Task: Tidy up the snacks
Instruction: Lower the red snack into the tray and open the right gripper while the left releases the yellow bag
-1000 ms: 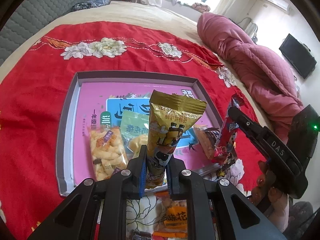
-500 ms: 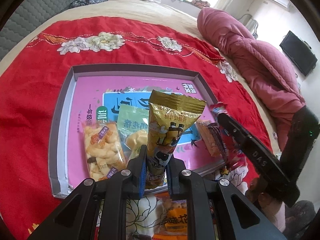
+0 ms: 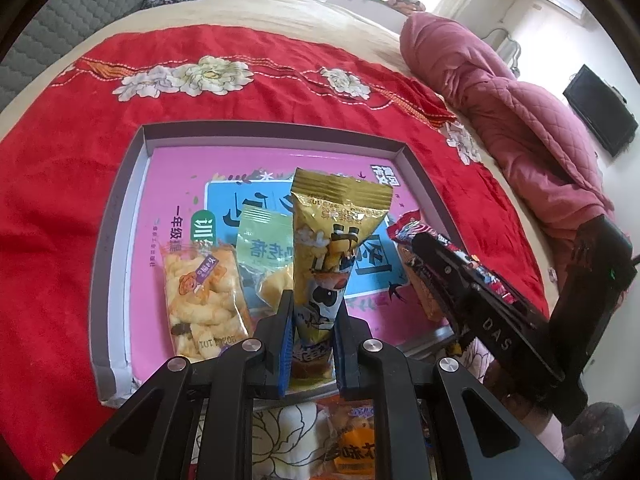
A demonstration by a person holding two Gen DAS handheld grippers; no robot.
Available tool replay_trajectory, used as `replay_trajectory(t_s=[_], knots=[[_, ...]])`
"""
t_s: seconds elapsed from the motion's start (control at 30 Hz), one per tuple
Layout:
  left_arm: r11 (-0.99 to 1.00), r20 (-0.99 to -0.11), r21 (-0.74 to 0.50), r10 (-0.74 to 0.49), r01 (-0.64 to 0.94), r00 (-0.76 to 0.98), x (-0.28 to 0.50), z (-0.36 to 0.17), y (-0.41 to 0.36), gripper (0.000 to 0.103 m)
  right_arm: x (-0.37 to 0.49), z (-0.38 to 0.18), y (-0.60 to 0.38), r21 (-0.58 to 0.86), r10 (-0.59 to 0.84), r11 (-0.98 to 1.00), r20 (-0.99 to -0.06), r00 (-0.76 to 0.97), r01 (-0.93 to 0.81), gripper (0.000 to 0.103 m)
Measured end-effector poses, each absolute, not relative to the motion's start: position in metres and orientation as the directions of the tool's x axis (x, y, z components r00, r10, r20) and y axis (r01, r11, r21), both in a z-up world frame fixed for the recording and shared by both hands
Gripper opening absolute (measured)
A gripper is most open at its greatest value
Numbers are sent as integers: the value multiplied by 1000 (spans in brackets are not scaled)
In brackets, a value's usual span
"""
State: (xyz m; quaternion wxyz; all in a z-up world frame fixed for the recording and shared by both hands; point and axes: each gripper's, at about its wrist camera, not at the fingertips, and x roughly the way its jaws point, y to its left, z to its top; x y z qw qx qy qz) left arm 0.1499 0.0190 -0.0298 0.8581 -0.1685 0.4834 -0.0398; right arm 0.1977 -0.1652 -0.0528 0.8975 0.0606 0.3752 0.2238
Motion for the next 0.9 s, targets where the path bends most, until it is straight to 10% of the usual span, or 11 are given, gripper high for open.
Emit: replay_trajectory(t_s=[0.9], knots=[[935,-829,-335,-235,-115,507,157,-34,19,20,198,-61,-151,309,499,859,-683,534,-408,27]])
